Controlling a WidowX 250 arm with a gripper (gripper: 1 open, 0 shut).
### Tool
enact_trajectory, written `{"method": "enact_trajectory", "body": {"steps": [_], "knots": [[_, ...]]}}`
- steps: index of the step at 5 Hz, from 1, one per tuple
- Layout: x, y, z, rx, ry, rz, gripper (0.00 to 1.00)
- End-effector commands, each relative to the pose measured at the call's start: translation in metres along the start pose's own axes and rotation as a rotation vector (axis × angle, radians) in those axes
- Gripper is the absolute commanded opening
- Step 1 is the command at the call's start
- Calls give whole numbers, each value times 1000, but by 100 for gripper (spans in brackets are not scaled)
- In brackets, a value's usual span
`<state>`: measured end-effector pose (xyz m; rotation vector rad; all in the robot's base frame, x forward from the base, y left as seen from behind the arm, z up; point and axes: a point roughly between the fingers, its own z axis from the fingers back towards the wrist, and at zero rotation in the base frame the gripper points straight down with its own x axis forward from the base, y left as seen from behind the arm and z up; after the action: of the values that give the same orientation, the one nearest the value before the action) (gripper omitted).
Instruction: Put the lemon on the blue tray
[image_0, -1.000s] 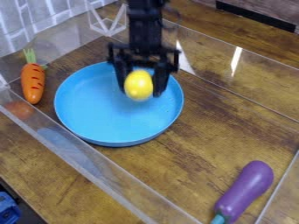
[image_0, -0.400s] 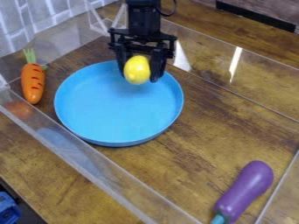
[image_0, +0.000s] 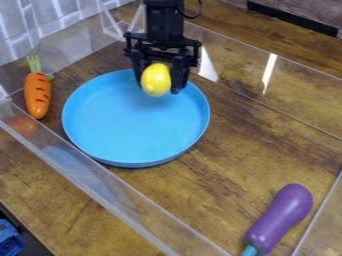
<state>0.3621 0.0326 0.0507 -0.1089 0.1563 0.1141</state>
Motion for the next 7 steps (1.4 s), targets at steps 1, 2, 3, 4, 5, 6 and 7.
{"method": "enact_trajectory", "body": {"steps": [1, 2, 3, 4, 5, 6, 7], "knots": [[5, 17, 11, 13, -48, 3, 0], [7, 24, 10, 24, -36, 20, 0], [11, 28, 9, 25, -26, 34, 0], [9, 30, 9, 18, -22, 63, 0], [7, 30, 10, 6, -18, 92, 0], [0, 28, 11, 1, -13, 104, 0], [-8, 26, 13, -6, -7, 117, 0]]}}
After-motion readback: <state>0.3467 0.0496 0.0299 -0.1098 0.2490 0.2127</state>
